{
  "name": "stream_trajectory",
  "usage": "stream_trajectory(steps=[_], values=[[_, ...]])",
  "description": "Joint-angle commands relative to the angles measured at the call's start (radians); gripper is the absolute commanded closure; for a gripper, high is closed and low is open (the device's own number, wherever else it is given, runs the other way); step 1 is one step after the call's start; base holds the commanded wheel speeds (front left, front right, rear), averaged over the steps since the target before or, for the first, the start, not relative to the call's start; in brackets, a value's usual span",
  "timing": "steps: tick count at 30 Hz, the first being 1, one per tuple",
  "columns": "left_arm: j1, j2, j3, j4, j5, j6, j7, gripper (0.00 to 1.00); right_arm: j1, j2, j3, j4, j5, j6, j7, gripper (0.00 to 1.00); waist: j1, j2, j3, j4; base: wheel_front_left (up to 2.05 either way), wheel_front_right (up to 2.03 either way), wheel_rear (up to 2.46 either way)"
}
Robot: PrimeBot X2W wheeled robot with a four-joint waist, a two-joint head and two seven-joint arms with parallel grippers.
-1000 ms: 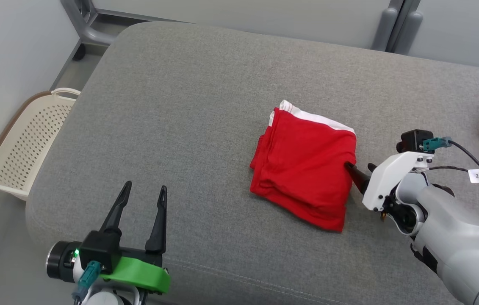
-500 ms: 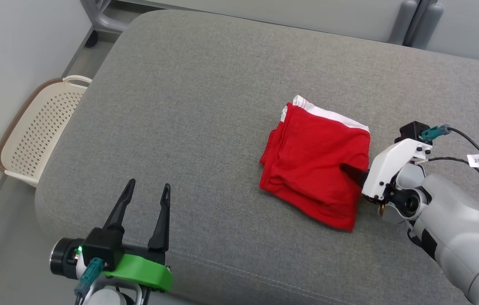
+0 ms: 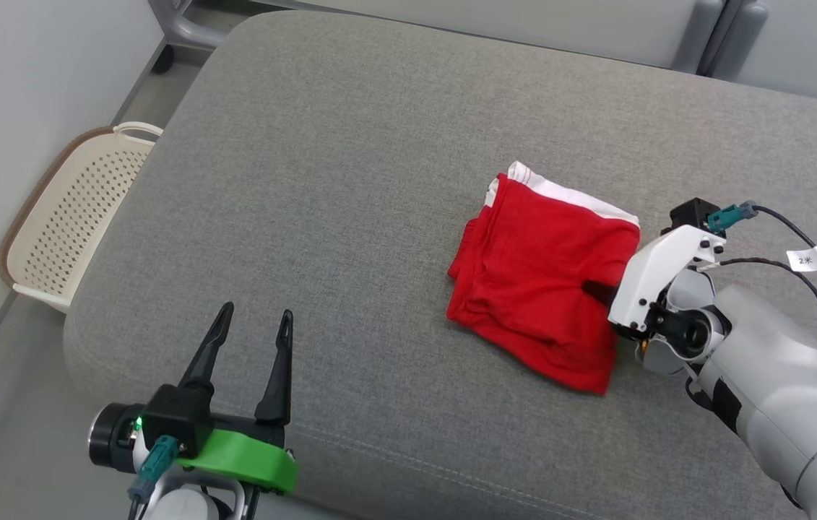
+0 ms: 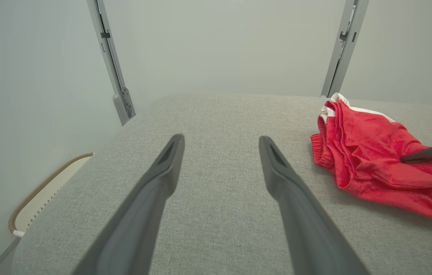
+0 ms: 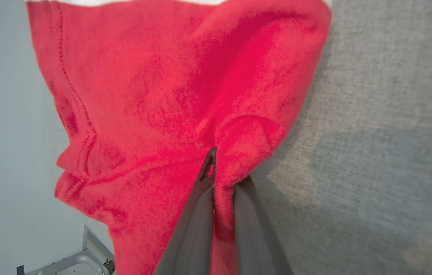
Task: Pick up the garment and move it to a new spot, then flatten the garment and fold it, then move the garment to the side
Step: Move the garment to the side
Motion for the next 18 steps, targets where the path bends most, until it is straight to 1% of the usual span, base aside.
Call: stream_trajectory(steps=[1,4,9,18], values=[[0.000,0.000,0.007,-0.002,-0.002,0.004,0.000,0.00,0.009,-0.017,0.007,-0.010,0.003,0.000,-0.002,1.00,0.0000,0.0000,-0.005,-0.010,0.00,0.00,0.00],[0.005,0.001,0.012,-0.003,0.003,0.005,0.000,0.00,0.011,-0.029,0.018,-0.030,0.005,0.000,0.007,1.00,0.0000,0.0000,-0.008,-0.025,0.00,0.00,0.00],[0.012,0.001,0.021,-0.007,0.016,0.000,0.000,0.00,-0.010,-0.085,0.049,-0.061,-0.014,0.000,0.014,1.00,0.0000,0.0000,-0.013,-0.073,0.00,0.00,0.00],[-0.006,0.003,0.016,-0.013,0.032,-0.008,0.000,0.00,-0.127,-0.224,0.123,-0.062,-0.092,0.000,0.043,1.00,0.0000,0.0000,0.010,-0.142,0.00,0.00,0.00]])
